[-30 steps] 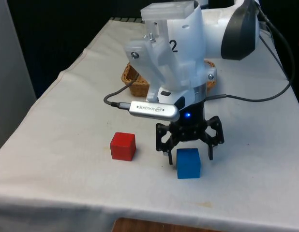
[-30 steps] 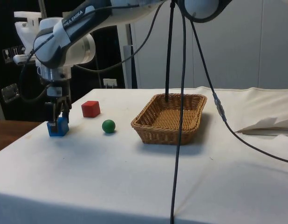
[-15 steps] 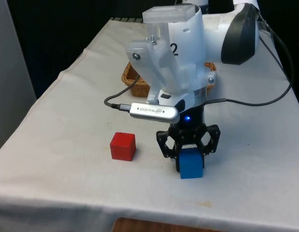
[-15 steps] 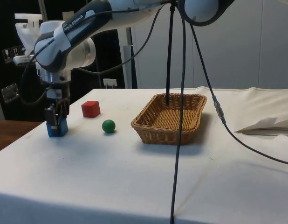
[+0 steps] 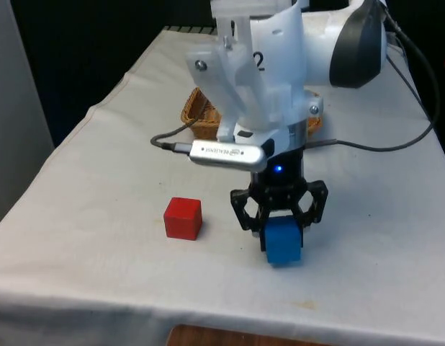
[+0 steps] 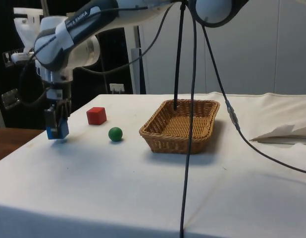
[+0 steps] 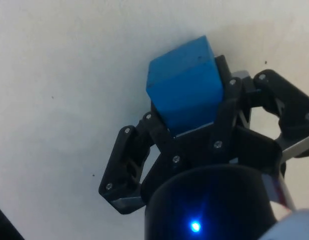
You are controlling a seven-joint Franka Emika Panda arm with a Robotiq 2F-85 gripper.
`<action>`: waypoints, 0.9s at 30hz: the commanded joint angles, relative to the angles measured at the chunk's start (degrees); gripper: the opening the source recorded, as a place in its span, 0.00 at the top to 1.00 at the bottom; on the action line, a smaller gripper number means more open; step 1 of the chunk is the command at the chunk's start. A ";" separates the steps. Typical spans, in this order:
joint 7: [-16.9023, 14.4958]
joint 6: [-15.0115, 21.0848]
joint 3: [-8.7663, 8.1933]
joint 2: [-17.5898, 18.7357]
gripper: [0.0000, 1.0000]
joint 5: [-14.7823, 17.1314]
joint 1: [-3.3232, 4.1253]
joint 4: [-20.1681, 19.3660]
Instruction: Place all non-red objects into the basket.
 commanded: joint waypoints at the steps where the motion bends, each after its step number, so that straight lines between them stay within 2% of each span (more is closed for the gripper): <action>1: 0.06 -0.74 -0.06 -0.57 0.97 0.00 -0.06 -0.29; 6: -0.06 -2.01 -0.69 -1.55 0.97 0.00 0.06 -0.29; 15: -1.26 -4.18 -2.18 -6.19 0.97 -0.40 1.32 -3.67; 16: -1.09 -4.35 -1.89 -5.27 0.97 -0.17 0.92 -2.58; 17: -1.55 -4.47 -2.41 -7.16 0.97 -0.46 1.60 -4.58; 19: -1.72 -4.58 -2.52 -7.68 0.97 -0.52 1.72 -5.04; 23: -2.58 -5.16 -3.21 -10.03 0.97 -0.69 2.52 -7.22; 24: -2.29 -5.73 -2.86 -8.77 0.97 -0.46 1.89 -5.33; 25: -2.75 -5.33 -3.32 -10.54 0.97 -0.74 2.64 -7.56; 27: -3.21 -5.79 -3.84 -11.86 0.97 -0.86 3.09 -8.59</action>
